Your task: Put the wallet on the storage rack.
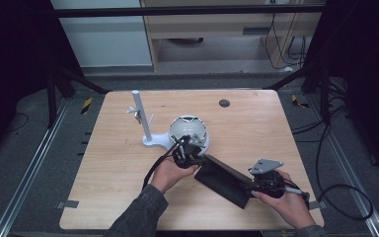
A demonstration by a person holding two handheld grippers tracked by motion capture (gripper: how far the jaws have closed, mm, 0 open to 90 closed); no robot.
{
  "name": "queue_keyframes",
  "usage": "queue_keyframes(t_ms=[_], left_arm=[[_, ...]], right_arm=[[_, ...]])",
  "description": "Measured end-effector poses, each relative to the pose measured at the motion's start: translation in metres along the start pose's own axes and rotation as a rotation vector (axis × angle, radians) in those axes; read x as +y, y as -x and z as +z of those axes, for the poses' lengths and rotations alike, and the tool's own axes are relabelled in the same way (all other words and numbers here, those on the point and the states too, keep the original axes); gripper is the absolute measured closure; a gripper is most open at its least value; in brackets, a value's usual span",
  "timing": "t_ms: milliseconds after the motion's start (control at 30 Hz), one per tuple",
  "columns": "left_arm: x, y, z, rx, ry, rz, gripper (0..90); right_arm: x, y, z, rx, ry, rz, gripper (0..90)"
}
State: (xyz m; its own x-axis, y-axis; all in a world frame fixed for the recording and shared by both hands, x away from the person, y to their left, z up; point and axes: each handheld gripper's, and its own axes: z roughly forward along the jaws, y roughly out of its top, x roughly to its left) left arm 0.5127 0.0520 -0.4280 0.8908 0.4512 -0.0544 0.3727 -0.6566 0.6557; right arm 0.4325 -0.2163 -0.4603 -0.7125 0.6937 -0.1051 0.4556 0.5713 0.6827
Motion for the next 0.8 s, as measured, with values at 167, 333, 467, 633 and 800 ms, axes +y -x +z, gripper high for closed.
queue_keyframes(t_ms=[167,333,467,633,800], left_arm=[[0.002,0.007,0.012,0.001,-0.031,0.027,84.3],[0.008,0.008,0.017,-0.006,-0.017,0.020,84.2],[0.009,0.009,0.019,-0.005,-0.016,0.019,83.8],[0.010,0.008,0.021,-0.007,-0.014,0.014,83.7],[0.012,0.008,0.019,-0.003,-0.004,0.011,83.6]], right_arm=[[0.002,0.008,-0.006,-0.023,0.008,0.009,41.2],[0.002,0.008,-0.004,-0.008,-0.007,0.002,40.9],[0.008,0.006,-0.001,0.010,-0.016,-0.005,39.8],[0.012,0.005,0.007,0.025,-0.045,-0.011,37.1],[0.015,0.004,0.012,0.029,-0.068,-0.023,36.2]])
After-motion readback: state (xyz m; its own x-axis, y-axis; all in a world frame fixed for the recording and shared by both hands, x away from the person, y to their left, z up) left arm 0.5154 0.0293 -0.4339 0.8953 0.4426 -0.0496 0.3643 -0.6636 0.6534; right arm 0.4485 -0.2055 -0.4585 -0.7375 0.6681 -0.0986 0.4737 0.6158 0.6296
